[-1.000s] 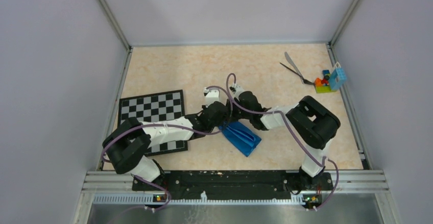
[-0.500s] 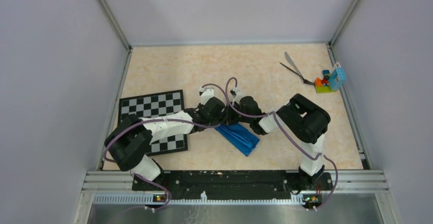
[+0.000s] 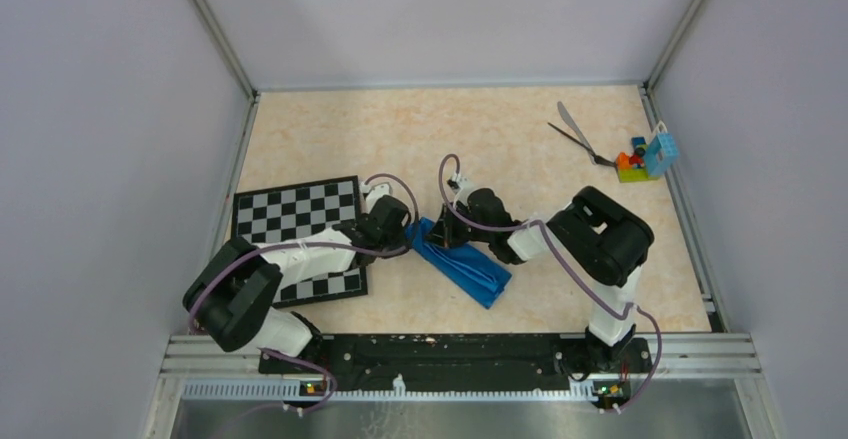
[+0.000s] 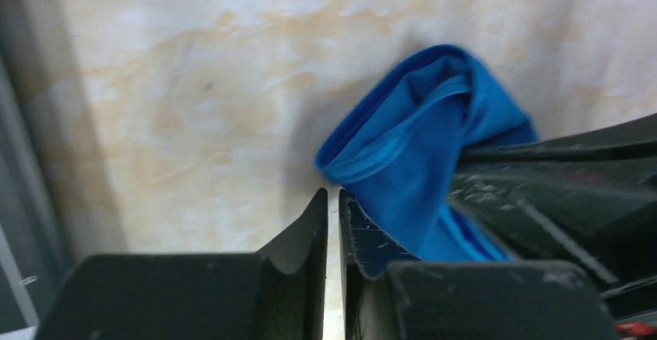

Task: Fold the napkin into a case and place the utensils inside
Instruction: Grasp the top corner of the smaller rectangle folded napkin from the folded napkin.

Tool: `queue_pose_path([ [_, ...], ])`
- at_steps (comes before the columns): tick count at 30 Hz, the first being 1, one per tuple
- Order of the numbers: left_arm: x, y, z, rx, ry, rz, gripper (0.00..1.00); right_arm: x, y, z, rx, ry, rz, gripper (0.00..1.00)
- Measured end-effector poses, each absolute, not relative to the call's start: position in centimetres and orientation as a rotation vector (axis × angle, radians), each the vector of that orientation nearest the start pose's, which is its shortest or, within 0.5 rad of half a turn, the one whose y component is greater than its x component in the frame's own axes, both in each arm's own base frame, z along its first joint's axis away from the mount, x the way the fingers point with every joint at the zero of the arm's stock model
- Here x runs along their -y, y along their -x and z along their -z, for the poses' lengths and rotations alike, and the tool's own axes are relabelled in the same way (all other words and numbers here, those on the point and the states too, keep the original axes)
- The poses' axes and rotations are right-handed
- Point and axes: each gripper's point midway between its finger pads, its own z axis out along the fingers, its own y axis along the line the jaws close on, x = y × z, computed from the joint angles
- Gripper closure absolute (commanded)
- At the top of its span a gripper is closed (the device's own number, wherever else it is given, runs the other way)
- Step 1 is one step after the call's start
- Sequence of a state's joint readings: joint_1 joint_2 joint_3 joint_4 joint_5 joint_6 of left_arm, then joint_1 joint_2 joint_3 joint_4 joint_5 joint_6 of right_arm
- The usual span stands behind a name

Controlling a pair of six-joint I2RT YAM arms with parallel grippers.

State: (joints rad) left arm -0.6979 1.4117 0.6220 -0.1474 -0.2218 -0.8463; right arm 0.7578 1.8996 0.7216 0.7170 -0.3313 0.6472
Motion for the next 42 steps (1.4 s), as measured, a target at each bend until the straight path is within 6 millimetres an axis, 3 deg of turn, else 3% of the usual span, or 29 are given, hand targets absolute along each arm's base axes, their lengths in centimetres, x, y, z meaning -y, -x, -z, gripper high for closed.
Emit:
queue_pose_path([
  [5,22.3,-26.3,-2.3,-2.48,0.283,0.481,0.92,-36.8,-25.7,-2.9,-2.249,0.376,-1.193,1.0],
  [12,22.7,-26.4,-2.3,-2.474,0.28,0.507,0.94,-37.4,-24.8,-3.3,-2.291,0.321,-1.264,1.0],
  [16,23.0,-26.3,-2.3,-2.47,0.272,0.516,0.93,-37.4,-25.0,-3.3,-2.291,0.299,-1.259,0.92],
  [21,22.6,-26.0,-2.4,-2.47,0.266,0.507,0.85,-38.0,-25.5,-2.9,-2.286,0.313,-1.257,0.72],
  [25,22.0,-24.6,-2.8,-2.489,0.245,0.514,0.8,-38.1,-25.4,-3.4,-2.289,0.348,-1.244,0.62],
  [32,22.3,-23.7,-4.6,-2.466,0.224,0.601,0.81,-36.8,-24.2,-5.0,-2.329,0.422,-1.194,0.6],
  [42,23.2,-21.3,-3.3,-2.537,0.203,0.711,0.86,-34.3,-22.4,-4.6,-2.341,0.611,-1.056,0.57],
])
